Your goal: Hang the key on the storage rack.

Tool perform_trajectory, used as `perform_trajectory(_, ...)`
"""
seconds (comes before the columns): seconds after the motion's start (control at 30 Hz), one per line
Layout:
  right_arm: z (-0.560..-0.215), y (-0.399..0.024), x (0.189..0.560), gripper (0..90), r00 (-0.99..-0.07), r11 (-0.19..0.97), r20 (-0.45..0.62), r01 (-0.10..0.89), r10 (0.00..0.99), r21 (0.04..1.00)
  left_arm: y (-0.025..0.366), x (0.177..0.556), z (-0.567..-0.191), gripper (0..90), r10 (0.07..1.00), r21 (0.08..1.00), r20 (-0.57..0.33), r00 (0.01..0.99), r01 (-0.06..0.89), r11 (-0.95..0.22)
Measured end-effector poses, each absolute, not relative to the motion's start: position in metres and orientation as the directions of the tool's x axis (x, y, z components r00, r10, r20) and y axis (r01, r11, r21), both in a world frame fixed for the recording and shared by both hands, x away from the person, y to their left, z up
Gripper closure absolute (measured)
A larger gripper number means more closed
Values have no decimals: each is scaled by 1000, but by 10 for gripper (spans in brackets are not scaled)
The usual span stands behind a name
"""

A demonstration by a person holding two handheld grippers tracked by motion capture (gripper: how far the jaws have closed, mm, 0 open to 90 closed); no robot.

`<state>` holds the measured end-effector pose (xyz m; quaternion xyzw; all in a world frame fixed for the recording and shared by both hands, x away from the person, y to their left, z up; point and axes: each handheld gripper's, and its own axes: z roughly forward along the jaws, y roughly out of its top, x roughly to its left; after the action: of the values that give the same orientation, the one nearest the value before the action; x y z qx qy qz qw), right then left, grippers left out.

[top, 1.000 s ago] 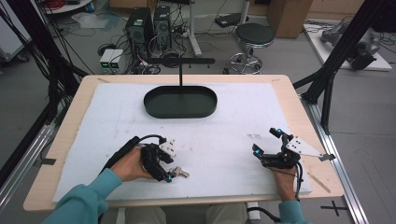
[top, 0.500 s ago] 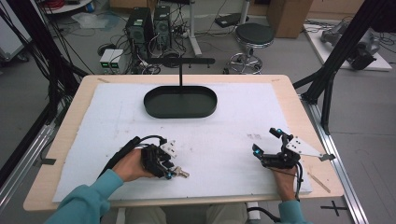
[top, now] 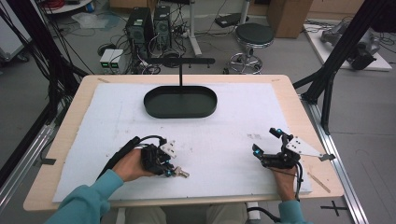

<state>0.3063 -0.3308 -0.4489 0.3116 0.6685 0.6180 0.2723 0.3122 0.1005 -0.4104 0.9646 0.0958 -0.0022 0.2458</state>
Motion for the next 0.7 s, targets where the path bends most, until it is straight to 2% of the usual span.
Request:
perform_trajectory(0.3,-449,-331,307,7,-658,44,18,77,753,996,100,312,-411,858,189,475,-48,981,189,-860)
perform_trajectory(0.7,-449,-331,306,7,-658,44,18,77,753,996,99,310,-410,881,190,481,-27,981,180,-858)
